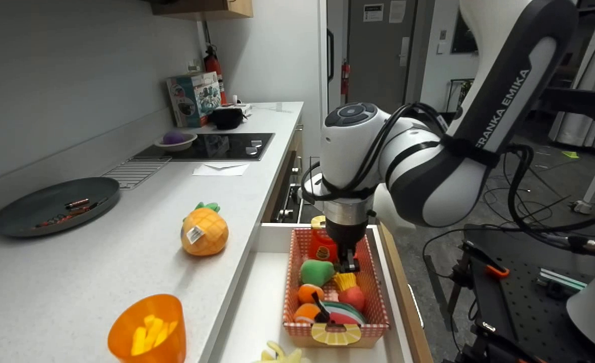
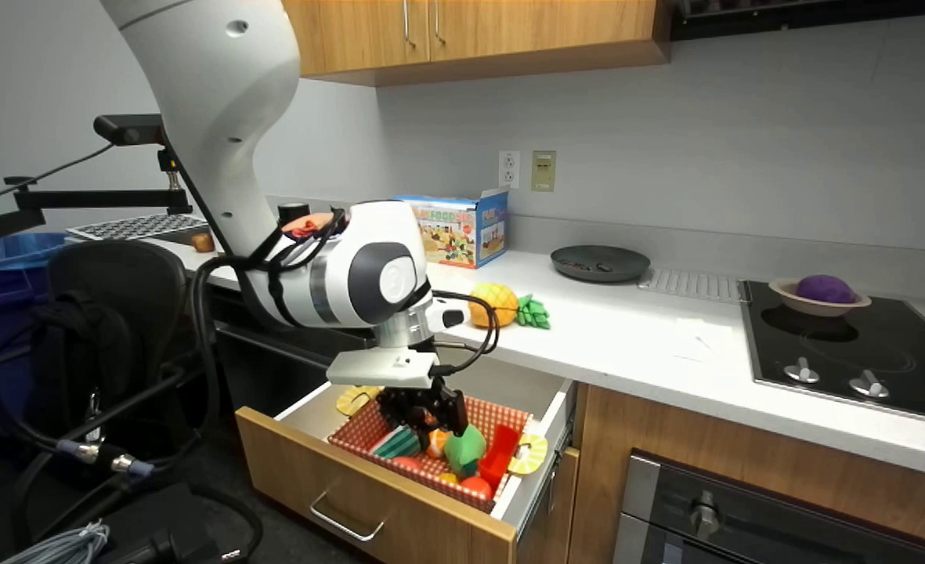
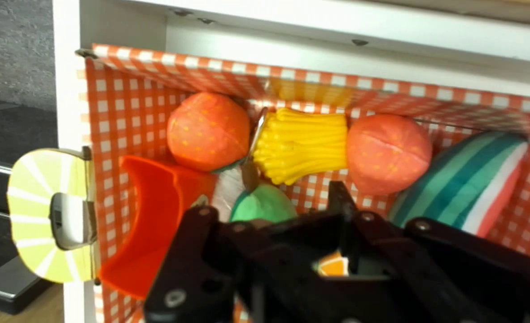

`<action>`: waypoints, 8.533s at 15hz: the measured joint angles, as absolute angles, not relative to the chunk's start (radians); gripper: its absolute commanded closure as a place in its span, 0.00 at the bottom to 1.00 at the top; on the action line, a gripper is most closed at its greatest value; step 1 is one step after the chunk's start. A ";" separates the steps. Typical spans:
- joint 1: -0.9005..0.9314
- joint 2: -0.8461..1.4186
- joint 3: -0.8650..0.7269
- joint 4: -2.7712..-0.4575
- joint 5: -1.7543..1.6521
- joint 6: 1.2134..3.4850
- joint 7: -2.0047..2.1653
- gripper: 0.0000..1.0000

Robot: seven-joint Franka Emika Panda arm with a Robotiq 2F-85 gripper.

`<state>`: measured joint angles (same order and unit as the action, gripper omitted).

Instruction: Remove the pineapple and pear plushies from the drawer, put them on the counter and then close the drawer

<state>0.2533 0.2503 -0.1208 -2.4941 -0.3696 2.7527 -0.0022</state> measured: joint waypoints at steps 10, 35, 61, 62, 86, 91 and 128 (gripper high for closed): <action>0.191 0.285 -0.059 -2.483 -0.394 2.870 -0.010 0.00; 0.245 0.488 -0.129 -2.349 -0.445 2.957 -0.065 0.95; 0.214 0.367 -0.027 -2.228 -0.457 3.028 -0.034 0.96; 0.215 0.367 -0.028 -2.228 -0.459 3.028 -0.034 0.96; 0.518 0.628 -0.396 -1.904 -0.749 3.209 0.082 0.29; 0.514 0.626 -0.388 -1.892 -0.726 3.204 0.107 0.00; 0.254 -0.100 0.020 -2.364 -0.683 2.264 0.432 0.00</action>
<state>0.2535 -0.0999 0.0201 -2.3635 -0.6828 2.2641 0.4320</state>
